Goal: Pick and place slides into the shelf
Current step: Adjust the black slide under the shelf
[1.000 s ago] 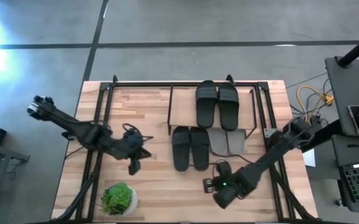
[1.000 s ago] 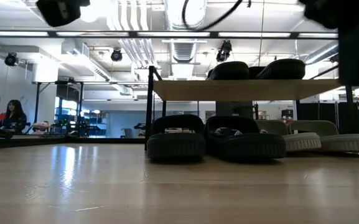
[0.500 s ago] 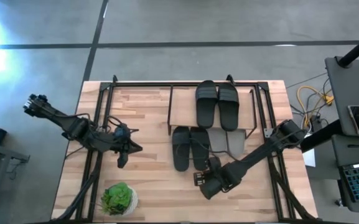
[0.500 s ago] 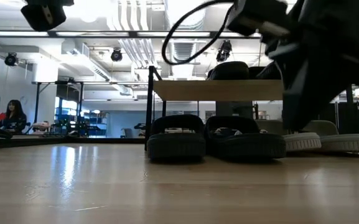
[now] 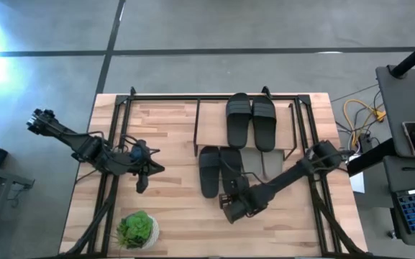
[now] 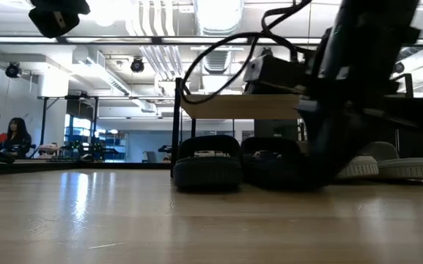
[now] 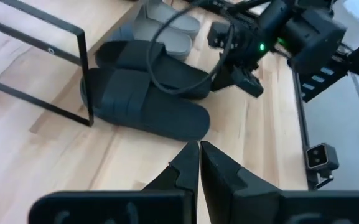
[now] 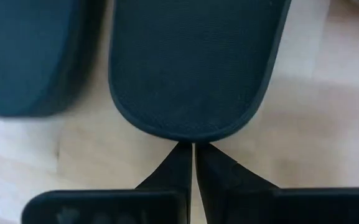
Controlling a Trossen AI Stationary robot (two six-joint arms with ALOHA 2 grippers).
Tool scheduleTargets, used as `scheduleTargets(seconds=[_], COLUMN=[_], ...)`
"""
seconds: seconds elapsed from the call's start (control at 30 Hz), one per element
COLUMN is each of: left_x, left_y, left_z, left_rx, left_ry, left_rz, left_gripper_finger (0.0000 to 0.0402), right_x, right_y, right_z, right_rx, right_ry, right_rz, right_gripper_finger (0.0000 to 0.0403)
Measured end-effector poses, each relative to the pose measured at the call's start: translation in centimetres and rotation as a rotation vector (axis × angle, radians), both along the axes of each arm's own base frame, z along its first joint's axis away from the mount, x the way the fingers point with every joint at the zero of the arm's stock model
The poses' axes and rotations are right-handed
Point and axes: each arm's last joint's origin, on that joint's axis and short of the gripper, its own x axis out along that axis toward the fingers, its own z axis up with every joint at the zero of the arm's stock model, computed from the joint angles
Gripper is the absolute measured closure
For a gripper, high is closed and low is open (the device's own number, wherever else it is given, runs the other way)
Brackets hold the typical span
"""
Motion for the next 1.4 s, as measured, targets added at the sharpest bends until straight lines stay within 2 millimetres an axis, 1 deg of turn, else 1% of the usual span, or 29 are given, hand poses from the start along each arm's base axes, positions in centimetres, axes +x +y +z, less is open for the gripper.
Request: scheduleTargets(seconds=[0.23, 0.3, 0.37, 0.43, 0.57, 0.7, 0.8, 0.93, 1.1, 1.23, 1.3, 1.4], left_x=[0.2, 0.2, 0.3, 0.3, 0.3, 0.3, 0.3, 0.3, 0.3, 0.3, 0.3, 0.3], left_y=[-0.1, -0.1, -0.1, -0.1, -0.1, -0.1, -0.1, -0.1, -0.1, -0.1, -0.1, -0.1], left_z=[-0.2, -0.2, -0.2, -0.2, -0.2, -0.2, -0.1, -0.2, -0.2, -0.2, -0.2, -0.2], left_rx=[0.007, 0.007, 0.007, 0.007, 0.006, 0.004, 0.005, 0.006, 0.006, 0.005, 0.005, 0.006], left_ry=[0.011, 0.012, 0.013, 0.013, 0.012, 0.006, 0.004, 0.005, 0.006, 0.004, 0.004, 0.005], left_rz=[0.003, 0.003, 0.004, 0.004, 0.005, 0.008, 0.008, 0.007, 0.007, 0.007, 0.006, 0.006], left_gripper_finger=[0.0402, 0.0402, 0.0402, 0.0402, 0.0402, 0.0402, 0.0402, 0.0402, 0.0402, 0.0402, 0.0402, 0.0402], right_x=[0.8, 1.3, 1.7, 2.3, 2.4, 2.1, 2.7, 4.2, 6.4, 7.9, 8.6, 9.1], right_y=[-3.7, -4.4, -4.7, -4.3, -2.1, 0.1, 1.2, 1.6, 2.1, 1.9, 1.6, 0.4], right_z=[0.3, 0.3, 0.5, 1.1, 2.4, 3.2, 3.0, 1.3, -0.4, -1.1, -0.9, -0.7], right_rx=[-0.092, -0.098, -0.075, -0.045, -0.011, 0.047, 0.087, 0.111, 0.104, 0.078, 0.057, 0.008], right_ry=[0.07, 0.067, 0.056, 0.022, -0.037, -0.081, -0.163, -0.22, -0.219, -0.203, -0.208, -0.168], right_rz=[-0.003, 0.032, 0.081, 0.138, 0.185, 0.161, 0.142, 0.129, 0.13, 0.139, 0.133, 0.135], right_gripper_finger=[0.039, 0.039, 0.039, 0.039, 0.039, 0.039, 0.039, 0.039, 0.039, 0.039, 0.039, 0.039])
